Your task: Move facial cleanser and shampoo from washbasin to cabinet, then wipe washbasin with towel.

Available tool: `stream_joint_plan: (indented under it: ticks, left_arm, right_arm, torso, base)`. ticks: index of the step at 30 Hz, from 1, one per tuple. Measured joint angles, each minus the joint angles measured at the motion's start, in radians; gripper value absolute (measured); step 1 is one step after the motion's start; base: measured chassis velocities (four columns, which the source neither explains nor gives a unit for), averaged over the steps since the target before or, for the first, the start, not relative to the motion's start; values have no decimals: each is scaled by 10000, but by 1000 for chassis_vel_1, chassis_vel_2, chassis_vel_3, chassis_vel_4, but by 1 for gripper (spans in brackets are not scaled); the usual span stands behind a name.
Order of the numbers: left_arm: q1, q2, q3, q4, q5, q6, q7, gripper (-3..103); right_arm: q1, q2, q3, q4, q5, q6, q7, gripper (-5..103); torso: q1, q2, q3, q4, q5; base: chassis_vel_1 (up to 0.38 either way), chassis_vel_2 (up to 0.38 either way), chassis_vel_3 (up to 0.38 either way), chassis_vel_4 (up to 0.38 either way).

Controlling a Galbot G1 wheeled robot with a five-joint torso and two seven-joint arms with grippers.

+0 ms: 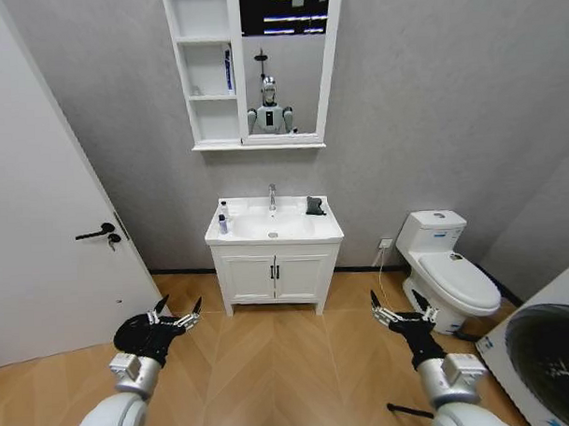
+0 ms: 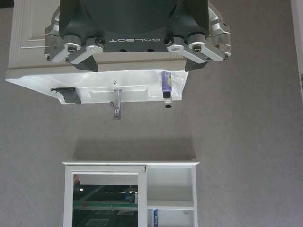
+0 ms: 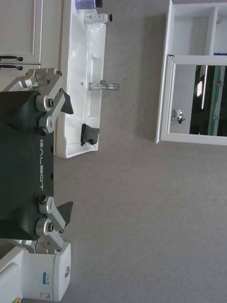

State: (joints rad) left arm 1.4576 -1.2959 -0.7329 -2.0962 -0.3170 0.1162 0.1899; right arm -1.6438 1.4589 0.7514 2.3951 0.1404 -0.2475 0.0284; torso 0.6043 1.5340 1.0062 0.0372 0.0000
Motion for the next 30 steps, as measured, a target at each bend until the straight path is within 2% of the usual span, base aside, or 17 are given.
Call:
stream_joint_plan:
  ticks: [19, 30]
  left_arm:
    - [-115, -128, 40, 176, 124, -65, 36, 100]
    - [-202, -111, 226, 216, 139, -68, 58, 100]
  right_arm:
    - [200, -77, -26, -323, 56, 6, -48, 100]
    - [112, -34, -37, -354, 37, 93, -59, 100]
  torso:
    - [-2, 0, -1, 0, 0]
    - [1, 0, 1, -4, -1]
  base:
    - [0, 0, 0, 0]
    - [-146, 145, 143, -131]
